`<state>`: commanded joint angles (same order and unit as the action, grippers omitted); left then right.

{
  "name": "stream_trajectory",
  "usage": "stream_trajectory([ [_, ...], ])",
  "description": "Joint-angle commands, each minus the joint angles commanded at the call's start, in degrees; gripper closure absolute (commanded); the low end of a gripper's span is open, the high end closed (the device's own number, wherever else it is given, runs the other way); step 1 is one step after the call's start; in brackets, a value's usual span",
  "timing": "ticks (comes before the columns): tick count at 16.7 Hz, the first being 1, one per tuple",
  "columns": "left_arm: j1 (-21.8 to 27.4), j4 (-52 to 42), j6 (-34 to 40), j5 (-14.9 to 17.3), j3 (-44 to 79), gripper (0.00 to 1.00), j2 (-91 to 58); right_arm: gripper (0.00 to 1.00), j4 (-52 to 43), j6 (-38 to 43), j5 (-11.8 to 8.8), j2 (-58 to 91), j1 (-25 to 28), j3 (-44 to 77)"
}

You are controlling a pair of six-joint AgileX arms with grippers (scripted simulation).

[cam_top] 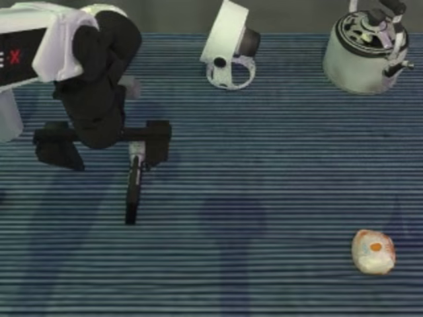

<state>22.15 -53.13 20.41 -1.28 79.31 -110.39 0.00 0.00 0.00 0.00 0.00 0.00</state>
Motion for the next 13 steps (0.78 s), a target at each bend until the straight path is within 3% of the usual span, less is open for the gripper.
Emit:
stream_trajectory([
  [8, 0.39, -1.05, 0.54, 0.0, 2.38, 0.0, -2.92, 0.0, 0.0, 0.0, 0.0, 0.0, 0.0, 0.0],
  [13, 0.39, 8.19, 0.25, 0.04, -1.17, 0.0, -8.42, 0.0, 0.0, 0.0, 0.0, 0.0, 0.0, 0.0],
])
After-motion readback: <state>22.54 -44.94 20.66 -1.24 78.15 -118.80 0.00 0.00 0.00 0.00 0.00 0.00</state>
